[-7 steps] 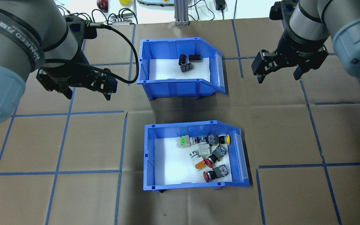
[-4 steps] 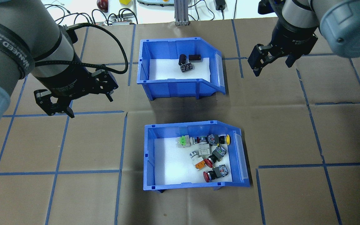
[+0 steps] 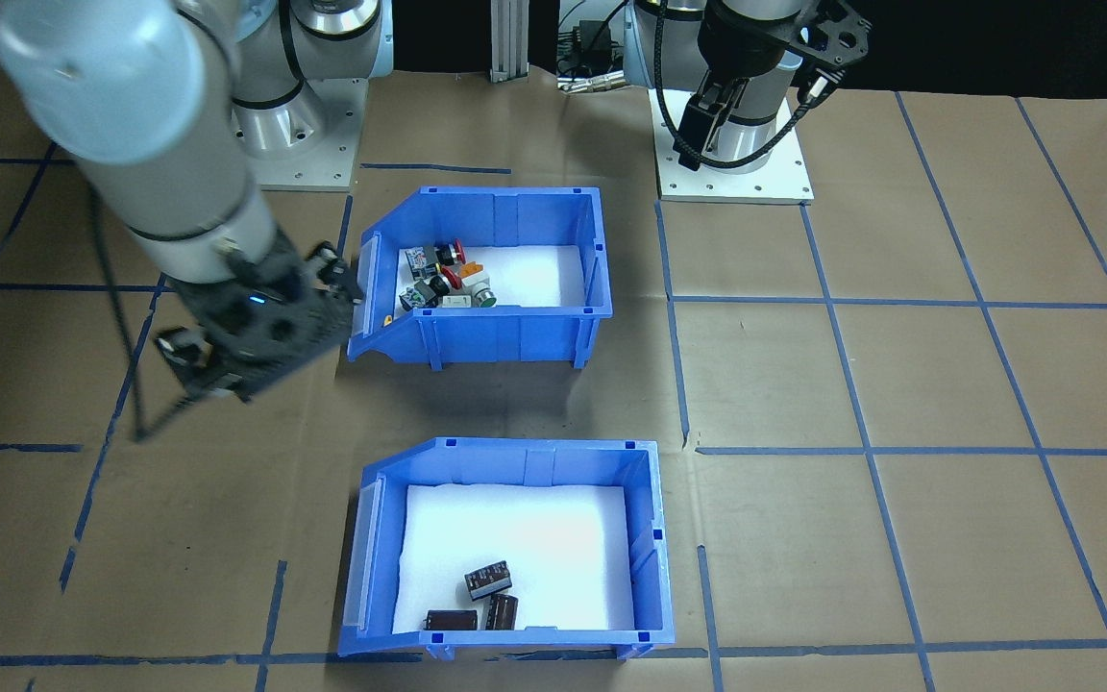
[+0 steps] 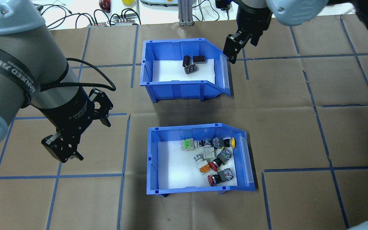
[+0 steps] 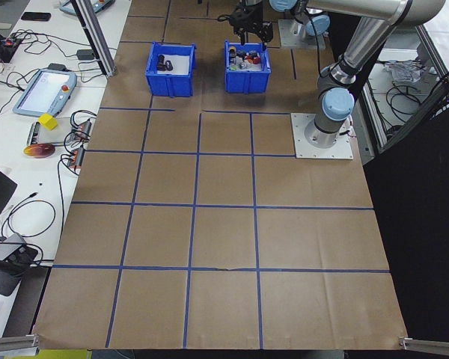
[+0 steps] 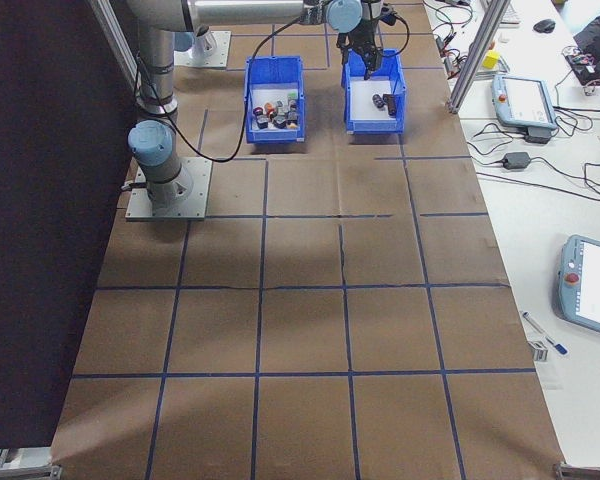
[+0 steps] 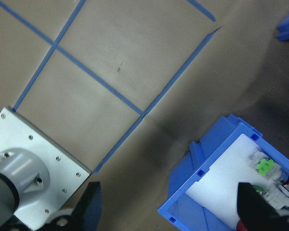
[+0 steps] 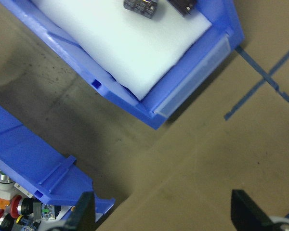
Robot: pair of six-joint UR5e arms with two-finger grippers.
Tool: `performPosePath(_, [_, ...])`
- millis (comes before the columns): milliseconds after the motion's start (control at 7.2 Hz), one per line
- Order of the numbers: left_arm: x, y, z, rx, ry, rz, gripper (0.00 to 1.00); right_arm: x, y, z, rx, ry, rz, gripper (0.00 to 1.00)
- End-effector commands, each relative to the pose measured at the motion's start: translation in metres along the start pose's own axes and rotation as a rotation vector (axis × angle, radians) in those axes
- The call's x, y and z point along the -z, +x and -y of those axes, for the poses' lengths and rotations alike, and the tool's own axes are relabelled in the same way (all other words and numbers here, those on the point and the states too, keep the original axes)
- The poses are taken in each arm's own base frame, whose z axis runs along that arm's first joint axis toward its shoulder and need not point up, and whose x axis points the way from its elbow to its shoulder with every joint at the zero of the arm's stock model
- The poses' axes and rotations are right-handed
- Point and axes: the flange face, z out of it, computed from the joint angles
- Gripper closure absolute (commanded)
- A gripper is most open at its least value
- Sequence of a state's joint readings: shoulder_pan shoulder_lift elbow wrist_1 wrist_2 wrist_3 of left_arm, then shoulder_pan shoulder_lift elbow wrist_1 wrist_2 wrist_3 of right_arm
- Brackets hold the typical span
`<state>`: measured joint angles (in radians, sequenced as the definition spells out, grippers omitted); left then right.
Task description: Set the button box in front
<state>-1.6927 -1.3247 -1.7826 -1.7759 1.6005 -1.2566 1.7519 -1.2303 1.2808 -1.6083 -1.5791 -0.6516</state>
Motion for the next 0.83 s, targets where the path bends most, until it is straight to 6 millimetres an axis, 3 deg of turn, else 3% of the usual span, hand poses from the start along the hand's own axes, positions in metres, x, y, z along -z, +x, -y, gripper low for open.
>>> performPosePath(0, [-0.037, -0.016, -0.017, 0.111, -0.078, -0.016, 0.01, -0.016, -0.055, 0.047, 0.345, -0.016, -0.014, 0.00])
performPosePath(139, [-0.053, -0.020, -0.023, 0.181, -0.086, -0.030, 0.01, -0.022, -0.068, 0.055, 0.466, -0.017, -0.003, 0.00])
performPosePath(417, [-0.072, -0.025, -0.061, 0.229, -0.068, -0.019, 0.01, -0.038, -0.085, 0.074, 0.642, -0.004, -0.012, 0.00])
performPosePath(556, [-0.088, -0.015, -0.076, 0.259, -0.059, -0.087, 0.01, -0.056, -0.105, 0.095, 0.700, 0.018, -0.044, 0.00])
performPosePath(694, [-0.118, -0.004, -0.085, 0.309, -0.062, -0.092, 0.02, -0.077, -0.118, 0.106, 0.724, -0.002, -0.028, 0.00])
